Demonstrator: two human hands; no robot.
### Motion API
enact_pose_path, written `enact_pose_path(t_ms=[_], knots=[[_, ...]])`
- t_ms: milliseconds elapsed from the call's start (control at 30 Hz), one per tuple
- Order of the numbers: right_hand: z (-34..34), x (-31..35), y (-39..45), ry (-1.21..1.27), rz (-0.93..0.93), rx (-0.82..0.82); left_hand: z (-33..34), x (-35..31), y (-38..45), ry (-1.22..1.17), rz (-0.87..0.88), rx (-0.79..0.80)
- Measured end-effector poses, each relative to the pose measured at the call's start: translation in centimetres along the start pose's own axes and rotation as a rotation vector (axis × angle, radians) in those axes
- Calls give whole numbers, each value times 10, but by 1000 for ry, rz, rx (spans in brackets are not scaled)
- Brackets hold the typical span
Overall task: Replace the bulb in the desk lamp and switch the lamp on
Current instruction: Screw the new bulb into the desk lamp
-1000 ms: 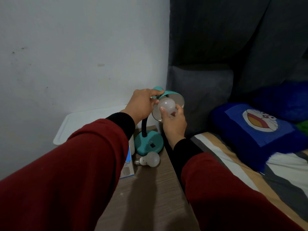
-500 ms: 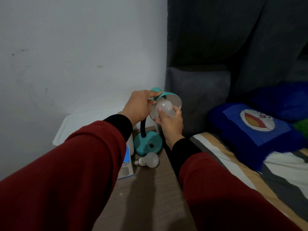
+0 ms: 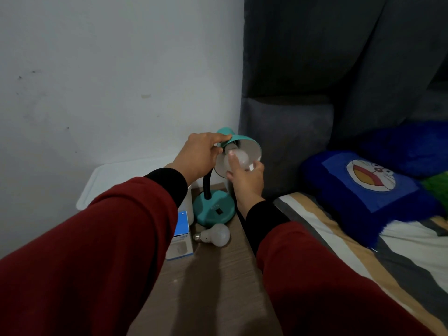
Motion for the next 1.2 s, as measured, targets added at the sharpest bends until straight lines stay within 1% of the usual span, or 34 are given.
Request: enact_pose_path(t_ms=[67, 100, 167, 200, 367, 433, 500, 600, 667, 733, 800, 933, 1100, 1200], knots=[[0, 0, 1, -33, -15, -7, 0, -1, -1, 7, 10, 0], [-2, 0, 2, -6, 0, -8, -1, -1, -2, 8, 15, 0], [0, -5, 5, 87, 84, 15, -2, -1, -2, 9, 25, -2], [2, -7, 7, 83, 103, 24, -2, 0, -2, 8, 29, -3], [7, -9, 2, 118, 78, 26, -2, 4, -4, -11, 25, -14], [10, -11, 3, 163, 139, 46, -2, 5, -4, -5, 28, -18], [13, -13, 3, 151, 196, 68, -2, 4, -3, -3, 37, -20], [12, -12, 3, 108, 130, 9, -1, 4, -4, -4, 40, -19], [11, -13, 4, 129, 129, -6, -1, 5, -4, -14, 38, -21], [13, -13, 3, 197, 191, 43, -2, 5, -4, -26, 33, -27], [14, -13, 1, 209, 241, 80, -2, 6, -3, -26, 27, -25], [9, -9, 1, 188, 146, 28, 0, 4, -4, -26, 37, -22], [10, -14, 3, 167, 242, 49, 0, 6, -3, -45, 20, -29], [8, -10, 3, 154, 150, 13, 2, 7, -2, -35, 16, -28]])
Point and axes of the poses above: each hand's wrist, its own y-axis towards the middle knuckle, its own z-axis out of the palm, x = y × z, the point moved 8 cm from there along y, towards the middle knuckle, and after that the axes turned 5 degrees about z, right-handed, at the moved point
